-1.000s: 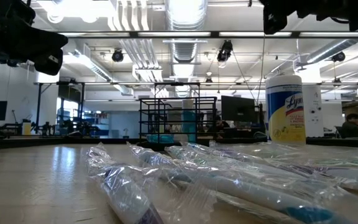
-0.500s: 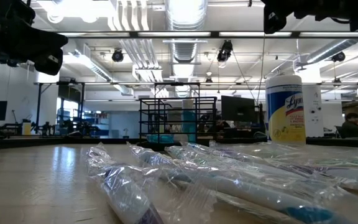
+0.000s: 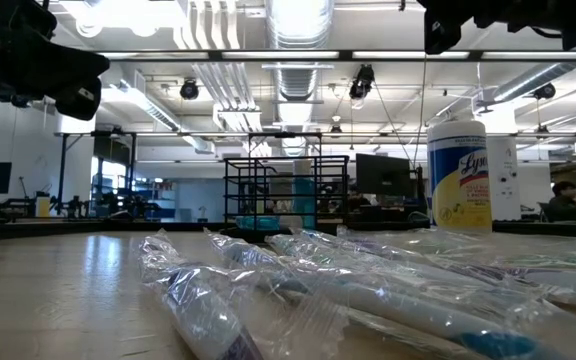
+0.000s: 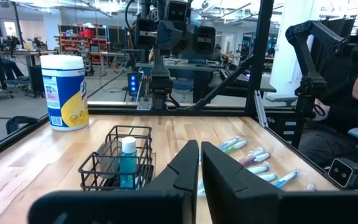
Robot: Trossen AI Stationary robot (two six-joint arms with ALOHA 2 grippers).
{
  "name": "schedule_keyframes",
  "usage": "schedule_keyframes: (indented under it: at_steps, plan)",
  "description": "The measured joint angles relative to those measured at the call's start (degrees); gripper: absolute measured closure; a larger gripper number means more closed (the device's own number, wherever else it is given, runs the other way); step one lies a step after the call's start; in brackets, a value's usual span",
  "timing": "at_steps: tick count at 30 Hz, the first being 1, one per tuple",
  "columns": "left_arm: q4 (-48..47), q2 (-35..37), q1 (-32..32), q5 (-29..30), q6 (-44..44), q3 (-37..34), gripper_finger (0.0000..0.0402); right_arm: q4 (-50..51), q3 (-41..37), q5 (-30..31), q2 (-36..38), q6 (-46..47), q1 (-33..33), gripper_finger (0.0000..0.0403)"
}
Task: Pick & Place toothbrushing station
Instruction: Put the right blue toothbrush into the black wire organizer
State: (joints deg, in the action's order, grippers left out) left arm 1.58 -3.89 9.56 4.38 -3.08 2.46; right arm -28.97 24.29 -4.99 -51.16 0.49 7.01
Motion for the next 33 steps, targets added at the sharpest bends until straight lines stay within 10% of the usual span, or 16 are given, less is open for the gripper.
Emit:
schedule_keyframes:
  at_steps: [14, 33]
  plan:
    - [0.6, 0.0, 0.0, -0.2, 0.1, 0.0, 0.0336, 2.5, -0.2, 0.0, -0.4, 0.0, 0.0, 0.0203]
    - [1.0, 0.0, 0.0, 0.8, -0.9, 0.0, 0.0232, 2.6, -0.2, 0.1, -0.4, -0.7, 0.0, 0.0375]
